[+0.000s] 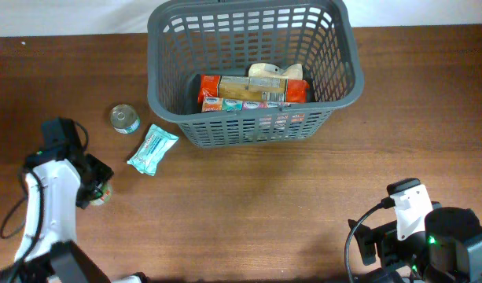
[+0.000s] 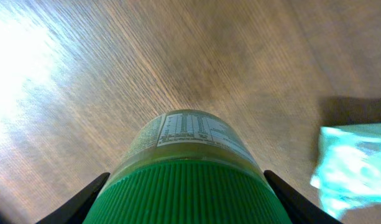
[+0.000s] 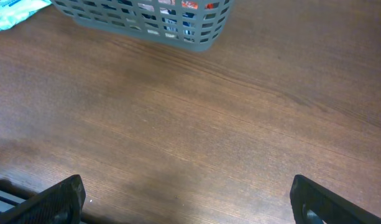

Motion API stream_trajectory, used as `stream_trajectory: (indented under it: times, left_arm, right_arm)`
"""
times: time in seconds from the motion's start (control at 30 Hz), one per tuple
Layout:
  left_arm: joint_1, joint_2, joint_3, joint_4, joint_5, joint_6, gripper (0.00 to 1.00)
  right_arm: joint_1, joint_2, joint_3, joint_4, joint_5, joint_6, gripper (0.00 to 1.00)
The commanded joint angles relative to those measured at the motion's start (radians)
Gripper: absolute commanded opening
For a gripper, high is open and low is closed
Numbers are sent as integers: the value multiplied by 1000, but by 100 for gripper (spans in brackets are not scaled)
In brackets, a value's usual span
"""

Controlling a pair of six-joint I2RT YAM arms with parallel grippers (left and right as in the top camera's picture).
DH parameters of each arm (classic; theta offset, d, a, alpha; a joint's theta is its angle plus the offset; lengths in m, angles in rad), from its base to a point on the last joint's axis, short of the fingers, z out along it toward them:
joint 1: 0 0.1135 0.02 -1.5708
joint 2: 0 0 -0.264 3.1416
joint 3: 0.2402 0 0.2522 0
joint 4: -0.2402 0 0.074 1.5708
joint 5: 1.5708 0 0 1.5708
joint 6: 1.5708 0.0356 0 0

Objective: Pack container
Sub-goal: 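Lift the jar and drop it into the basket's left side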

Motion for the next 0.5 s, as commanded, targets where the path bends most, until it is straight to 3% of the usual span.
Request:
stream_trajectory:
  times: [0.0,0.2,0.27,0.47]
  left_arm:
    - [-11,-70,140,-55,3,30,2]
    - [-129,-94,443,-94,-1,110,2]
    - [-203,-92,607,-63,8,188,2]
    - [-342,-9,858,20,127,301,2]
  right_arm:
    - [8,-3,10,3,12,12,99]
    - [8,-3,10,3,12,12,99]
    - [8,-3,10,3,12,12,99]
    - [8,-4,10,3,12,12,99]
